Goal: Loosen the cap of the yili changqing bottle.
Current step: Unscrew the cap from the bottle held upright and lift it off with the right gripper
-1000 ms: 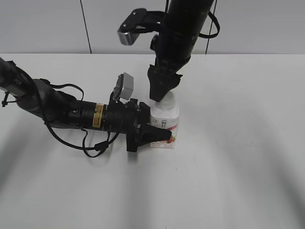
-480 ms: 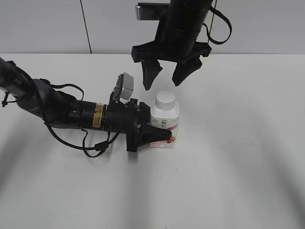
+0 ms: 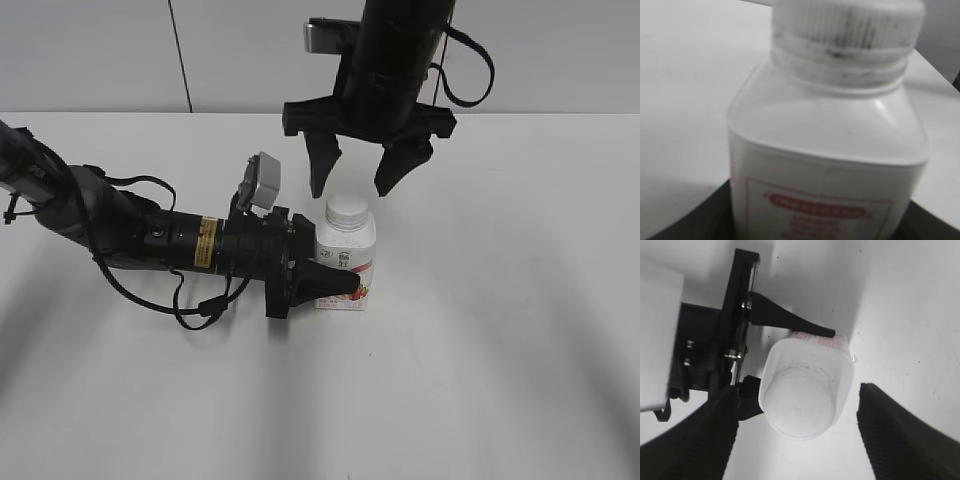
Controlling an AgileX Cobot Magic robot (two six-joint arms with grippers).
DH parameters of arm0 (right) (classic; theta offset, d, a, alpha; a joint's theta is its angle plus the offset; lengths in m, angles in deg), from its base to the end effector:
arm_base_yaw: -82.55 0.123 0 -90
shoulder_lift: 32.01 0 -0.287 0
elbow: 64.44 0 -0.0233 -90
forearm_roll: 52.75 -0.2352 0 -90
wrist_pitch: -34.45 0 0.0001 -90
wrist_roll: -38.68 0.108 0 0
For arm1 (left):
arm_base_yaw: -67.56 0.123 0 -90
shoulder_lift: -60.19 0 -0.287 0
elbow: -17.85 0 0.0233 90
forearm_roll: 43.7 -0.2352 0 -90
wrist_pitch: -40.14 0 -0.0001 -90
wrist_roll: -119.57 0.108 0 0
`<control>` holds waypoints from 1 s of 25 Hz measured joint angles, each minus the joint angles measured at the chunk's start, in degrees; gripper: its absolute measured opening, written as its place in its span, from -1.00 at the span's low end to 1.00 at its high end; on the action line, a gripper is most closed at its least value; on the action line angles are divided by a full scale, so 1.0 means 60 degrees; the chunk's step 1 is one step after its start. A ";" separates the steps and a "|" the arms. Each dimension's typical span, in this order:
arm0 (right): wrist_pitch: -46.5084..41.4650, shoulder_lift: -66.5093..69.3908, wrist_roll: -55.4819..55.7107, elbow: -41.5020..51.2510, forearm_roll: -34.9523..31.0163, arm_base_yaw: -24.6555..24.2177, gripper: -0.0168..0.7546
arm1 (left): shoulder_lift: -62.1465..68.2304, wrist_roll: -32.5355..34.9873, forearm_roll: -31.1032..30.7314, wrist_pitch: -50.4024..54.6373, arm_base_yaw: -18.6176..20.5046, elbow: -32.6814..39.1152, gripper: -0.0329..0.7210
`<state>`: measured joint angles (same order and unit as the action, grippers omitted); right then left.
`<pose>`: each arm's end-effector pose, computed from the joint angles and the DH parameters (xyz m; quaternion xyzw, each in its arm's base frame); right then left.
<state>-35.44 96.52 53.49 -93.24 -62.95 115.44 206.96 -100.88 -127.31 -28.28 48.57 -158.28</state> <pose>0.3548 0.2508 0.2261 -0.1333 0.9832 0.1150 0.0477 0.3504 -0.2261 0.0575 0.5260 0.5985 -0.4720 0.3773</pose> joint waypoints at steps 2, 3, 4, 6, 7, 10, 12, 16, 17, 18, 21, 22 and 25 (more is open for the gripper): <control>0.0000 0.0000 0.0059 0.0220 -0.0021 0.0000 0.55 | 0.0000 0.0000 0.0000 0.0000 0.0000 0.0000 0.16; 0.0000 0.0000 0.0081 0.0286 -0.0021 0.0000 0.55 | 0.0000 0.0000 0.0000 0.0000 0.0000 0.0000 0.16; 0.0000 0.0000 0.0092 0.0308 -0.0021 0.0000 0.55 | 0.0000 0.0000 0.0000 0.0000 0.0000 0.0000 0.16; 0.0000 0.0000 0.0121 0.0308 -0.0070 0.0000 0.55 | 0.0000 0.0000 0.0000 0.0000 0.0000 0.0000 0.16; 0.0000 0.0000 0.0147 0.0308 -0.0087 0.0000 0.55 | 0.0000 0.0000 0.0000 0.0000 0.0000 0.0000 0.16; 0.0000 0.0000 0.0189 0.0308 -0.0136 0.0000 0.55 | 0.0000 0.0000 0.0000 0.0000 0.0000 0.0000 0.16; 0.0000 0.0018 0.0215 0.0308 -0.0235 0.0000 0.55 | 0.0000 0.0000 0.0000 0.0000 0.0000 0.0000 0.16; 0.0000 0.0211 0.0233 0.0308 -0.0353 0.0000 0.55 | 0.0000 0.0000 0.0000 0.0000 0.0000 0.0000 0.16; 0.0000 0.0249 0.0233 0.0308 -0.0353 0.0000 0.55 | 0.0000 0.0000 0.0000 0.0000 0.0000 0.0000 0.16; 0.0000 0.0272 0.0233 0.0308 -0.0353 0.0000 0.55 | 0.0000 0.0000 0.0000 0.0000 0.0000 0.0000 0.16; 0.0000 0.0271 0.0233 0.0308 -0.0353 0.0000 0.55 | 0.0000 0.0000 0.0000 0.0000 0.0000 0.0000 0.16; 0.0000 0.0271 0.0233 0.0308 -0.0343 0.0000 0.55 | 0.0000 0.0000 0.0000 0.0000 0.0000 0.0000 0.16; 0.0000 0.0271 0.0233 0.0308 -0.0343 0.0000 0.43 | 0.0000 0.0000 0.0000 0.0000 0.0000 0.0000 0.16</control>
<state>-35.44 98.14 54.89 -91.40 -65.01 115.44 206.96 -100.88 -127.31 -28.28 48.57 -158.28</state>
